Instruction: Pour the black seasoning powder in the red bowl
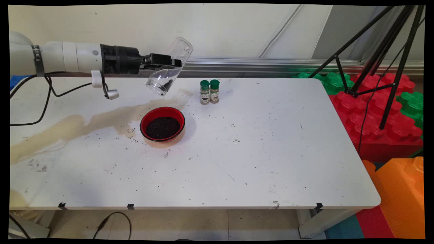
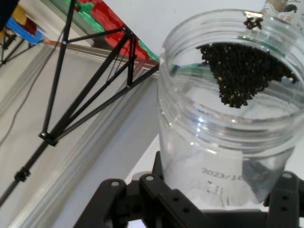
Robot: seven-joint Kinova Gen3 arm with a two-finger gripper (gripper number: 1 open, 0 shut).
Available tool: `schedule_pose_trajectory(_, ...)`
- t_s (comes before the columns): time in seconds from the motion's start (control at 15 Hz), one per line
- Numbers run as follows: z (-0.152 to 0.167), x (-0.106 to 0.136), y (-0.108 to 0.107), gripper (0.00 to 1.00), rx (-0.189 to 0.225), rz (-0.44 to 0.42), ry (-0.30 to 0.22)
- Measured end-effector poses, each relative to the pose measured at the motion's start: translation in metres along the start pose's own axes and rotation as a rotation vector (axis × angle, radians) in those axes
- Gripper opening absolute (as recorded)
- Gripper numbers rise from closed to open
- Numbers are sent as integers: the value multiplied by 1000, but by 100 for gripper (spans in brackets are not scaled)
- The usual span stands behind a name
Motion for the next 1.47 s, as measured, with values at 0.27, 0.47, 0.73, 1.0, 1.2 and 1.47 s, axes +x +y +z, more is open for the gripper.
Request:
schedule_pose_trajectory(0.27,0,-4,1,0,-22,-78,-3)
schedule_pose_trajectory(0.47,0,-5,1,0,-38,-136,-3)
schedule_pose_trajectory(0.73,0,-7,1,0,-68,-265,-1)
schedule_pose_trajectory(1.0,0,-10,1,0,-96,-389,-4)
schedule_pose_trajectory(1.2,0,-12,2,0,-110,-464,-8)
schedule_pose_trajectory(1.47,1,-15,3,0,-129,-570,-16)
